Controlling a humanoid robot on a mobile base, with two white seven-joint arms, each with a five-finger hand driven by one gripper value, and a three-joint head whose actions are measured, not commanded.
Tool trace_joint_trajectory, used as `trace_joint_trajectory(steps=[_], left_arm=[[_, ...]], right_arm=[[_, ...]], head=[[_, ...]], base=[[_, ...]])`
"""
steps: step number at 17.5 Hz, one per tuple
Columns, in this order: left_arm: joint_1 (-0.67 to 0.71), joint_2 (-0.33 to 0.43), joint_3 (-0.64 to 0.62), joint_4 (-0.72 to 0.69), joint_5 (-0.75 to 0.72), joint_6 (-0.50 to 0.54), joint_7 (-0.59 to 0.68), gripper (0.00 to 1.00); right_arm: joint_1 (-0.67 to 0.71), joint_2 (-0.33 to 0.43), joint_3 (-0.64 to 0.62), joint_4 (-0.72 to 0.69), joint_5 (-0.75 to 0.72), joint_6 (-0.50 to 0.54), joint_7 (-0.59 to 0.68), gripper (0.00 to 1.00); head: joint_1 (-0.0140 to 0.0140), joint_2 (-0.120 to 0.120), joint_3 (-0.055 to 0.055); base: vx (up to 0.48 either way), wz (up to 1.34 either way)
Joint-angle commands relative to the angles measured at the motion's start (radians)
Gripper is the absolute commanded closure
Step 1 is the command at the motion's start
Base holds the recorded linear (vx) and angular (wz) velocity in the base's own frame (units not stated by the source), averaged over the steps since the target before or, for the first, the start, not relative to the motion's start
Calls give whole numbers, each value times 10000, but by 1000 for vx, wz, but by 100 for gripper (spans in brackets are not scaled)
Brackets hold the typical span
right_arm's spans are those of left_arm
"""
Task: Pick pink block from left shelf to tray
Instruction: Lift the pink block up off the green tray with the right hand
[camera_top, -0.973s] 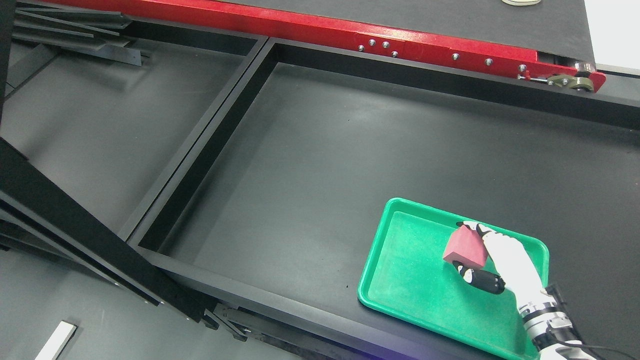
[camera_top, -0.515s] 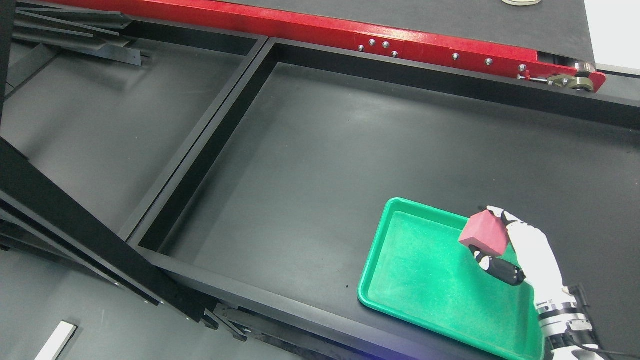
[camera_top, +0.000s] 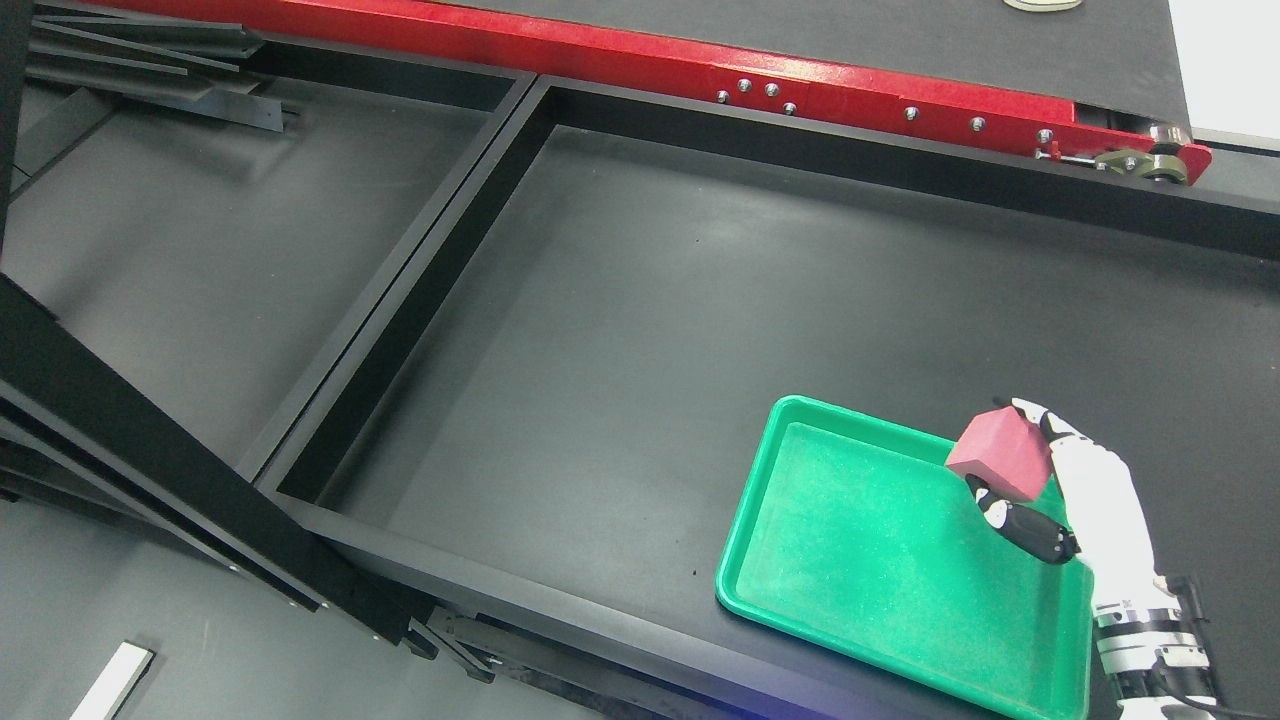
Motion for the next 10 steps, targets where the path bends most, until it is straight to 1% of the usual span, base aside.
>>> trace_joint_trajectory(steps=[1, 10], left_arm=[[0, 175, 0, -175, 77, 0, -2, 0], [0, 175, 0, -175, 77, 0, -2, 0]], right_arm=[[9, 146, -261, -11, -18, 49, -212, 100], [40, 361, -277, -11, -18, 201, -197, 100]], head=[[0, 0, 0], [0, 0, 0]], base=[[0, 0], [-2, 0]])
